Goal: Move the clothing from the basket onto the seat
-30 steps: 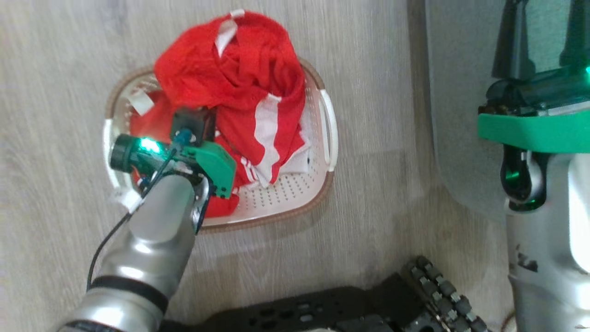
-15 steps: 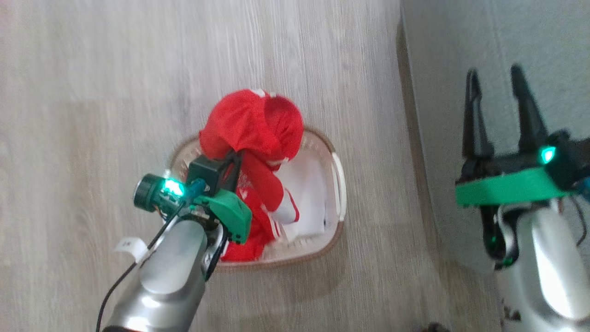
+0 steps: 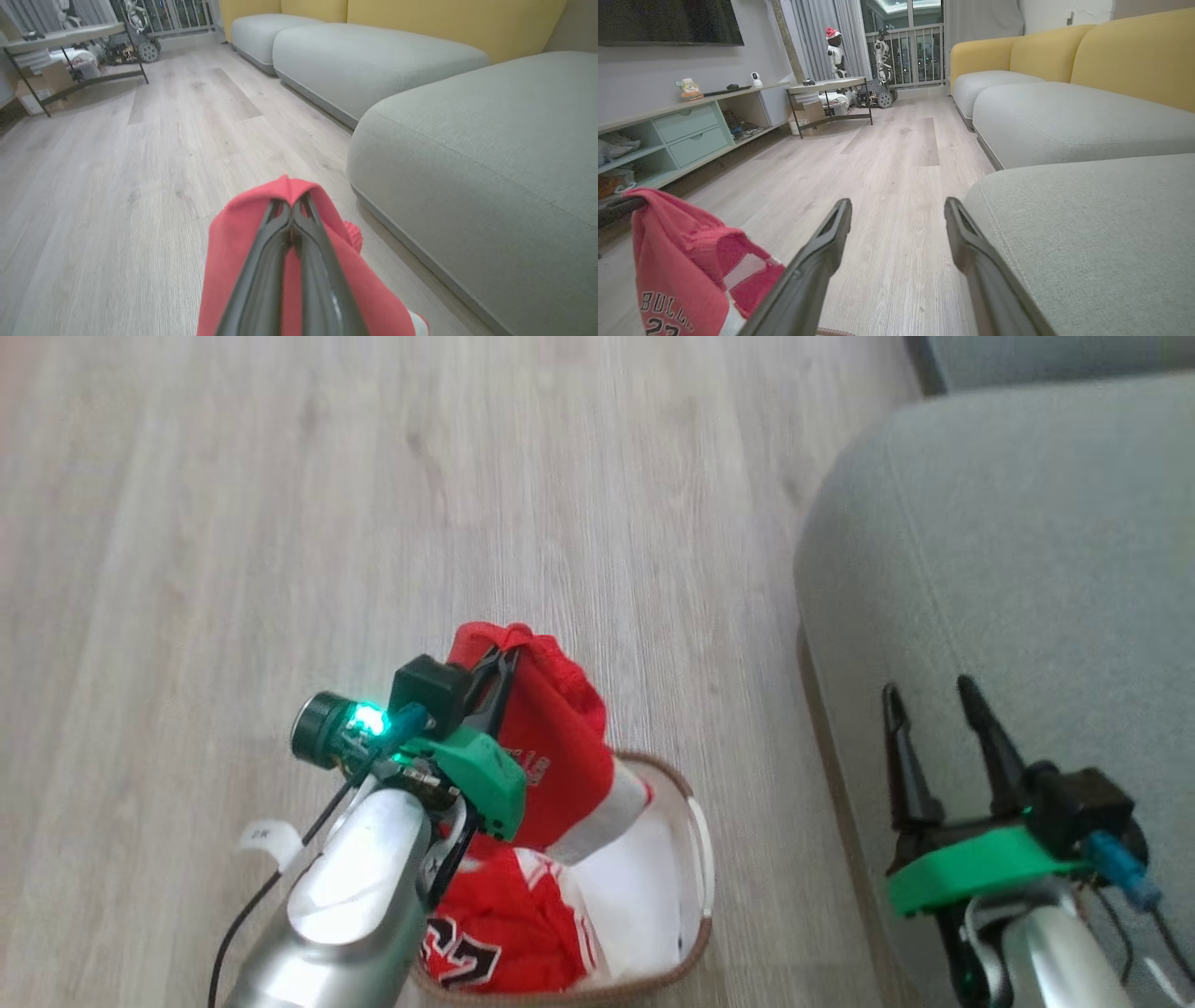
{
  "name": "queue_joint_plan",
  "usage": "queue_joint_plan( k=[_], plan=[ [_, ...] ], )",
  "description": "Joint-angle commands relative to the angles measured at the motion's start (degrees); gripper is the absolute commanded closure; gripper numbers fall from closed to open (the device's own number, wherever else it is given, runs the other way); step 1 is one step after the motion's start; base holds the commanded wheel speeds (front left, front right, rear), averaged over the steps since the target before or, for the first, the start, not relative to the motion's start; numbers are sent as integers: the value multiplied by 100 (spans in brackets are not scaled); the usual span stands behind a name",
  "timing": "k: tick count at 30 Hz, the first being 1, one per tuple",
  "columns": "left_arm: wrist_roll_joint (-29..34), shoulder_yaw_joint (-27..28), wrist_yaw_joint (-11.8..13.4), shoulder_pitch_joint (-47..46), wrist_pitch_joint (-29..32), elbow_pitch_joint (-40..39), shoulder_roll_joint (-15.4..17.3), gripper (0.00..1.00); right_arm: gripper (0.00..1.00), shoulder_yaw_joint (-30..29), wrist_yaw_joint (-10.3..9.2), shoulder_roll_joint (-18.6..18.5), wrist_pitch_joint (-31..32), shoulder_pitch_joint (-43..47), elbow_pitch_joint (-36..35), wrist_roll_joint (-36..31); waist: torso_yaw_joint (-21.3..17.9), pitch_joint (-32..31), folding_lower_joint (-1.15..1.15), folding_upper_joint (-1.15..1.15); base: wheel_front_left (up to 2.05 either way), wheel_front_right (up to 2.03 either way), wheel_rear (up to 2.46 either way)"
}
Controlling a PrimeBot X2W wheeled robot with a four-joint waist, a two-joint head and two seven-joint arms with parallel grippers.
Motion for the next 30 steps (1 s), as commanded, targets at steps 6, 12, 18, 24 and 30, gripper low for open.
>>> queue_joint_plan(
  k=[6, 12, 18, 24, 30],
  plan=[
    [-196, 101, -89, -441, 398, -714, 72, 100, 0, 436, 42, -12, -29, 83, -155, 2, 119, -722, 0, -1, 0, 0, 0],
    [-262, -83, -72, -779, 670, -1083, 41, 100, 0, 959, 42, -12, -29, 37, -100, -198, 176, -885, 0, -1, 0, 0, 0],
    [-555, -328, 53, -1051, 629, -1337, 18, 100, 0, 1365, 42, -12, -29, -274, -48, -308, 174, -1032, 0, -1, 0, 0, 0],
    [-826, -589, 302, -1189, 443, -1448, 16, 100, 0, 1690, 42, -12, -29, -636, 104, -402, 177, -1118, 0, -1, 0, 0, 0],
    [-1109, -910, 463, -1256, 298, -1481, 16, 100, 0, 1938, 42, -12, -29, -1046, 522, -496, 261, -1200, 0, -1, 0, 0, 0]
  ],
)
